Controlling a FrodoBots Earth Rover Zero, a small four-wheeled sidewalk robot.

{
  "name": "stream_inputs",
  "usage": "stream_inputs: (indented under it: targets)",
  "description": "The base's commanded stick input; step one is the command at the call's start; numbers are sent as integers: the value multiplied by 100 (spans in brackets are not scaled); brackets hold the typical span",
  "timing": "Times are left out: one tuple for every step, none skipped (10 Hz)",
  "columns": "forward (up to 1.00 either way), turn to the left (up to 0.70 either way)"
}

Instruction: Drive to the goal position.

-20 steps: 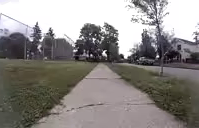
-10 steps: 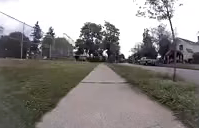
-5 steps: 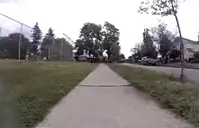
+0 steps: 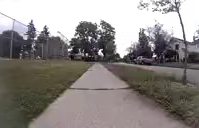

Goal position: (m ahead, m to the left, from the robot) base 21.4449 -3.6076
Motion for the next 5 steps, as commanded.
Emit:
stream_inputs:
  targets:
    - [70, 0]
    - [70, 0]
    - [70, 0]
    - [70, 0]
    - [70, 0]
